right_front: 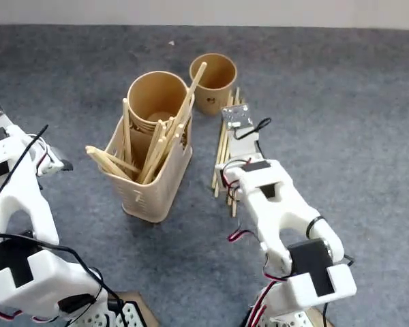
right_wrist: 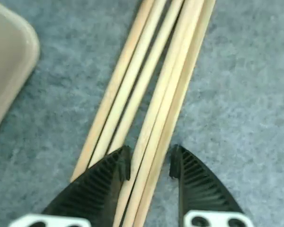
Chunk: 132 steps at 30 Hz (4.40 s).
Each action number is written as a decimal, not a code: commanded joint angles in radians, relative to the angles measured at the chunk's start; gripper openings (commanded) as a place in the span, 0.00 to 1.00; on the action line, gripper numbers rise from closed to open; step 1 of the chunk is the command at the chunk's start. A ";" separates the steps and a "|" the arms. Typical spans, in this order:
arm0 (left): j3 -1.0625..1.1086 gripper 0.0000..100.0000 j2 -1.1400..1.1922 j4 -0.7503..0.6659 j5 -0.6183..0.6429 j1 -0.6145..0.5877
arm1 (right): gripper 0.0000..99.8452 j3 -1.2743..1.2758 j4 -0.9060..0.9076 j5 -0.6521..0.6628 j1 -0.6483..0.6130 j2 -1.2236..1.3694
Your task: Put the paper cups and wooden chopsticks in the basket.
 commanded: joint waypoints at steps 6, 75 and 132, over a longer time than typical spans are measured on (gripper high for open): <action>-0.004 0.29 -0.028 -0.012 0.006 0.013 | 0.16 -0.044 -0.004 -0.003 0.073 0.001; -0.001 0.29 -0.019 -0.043 0.008 -0.081 | 0.00 -0.610 0.255 -0.011 -0.257 -0.780; 0.007 0.29 -0.018 -0.049 0.006 -0.048 | 0.16 -0.151 0.708 0.055 -0.081 -0.771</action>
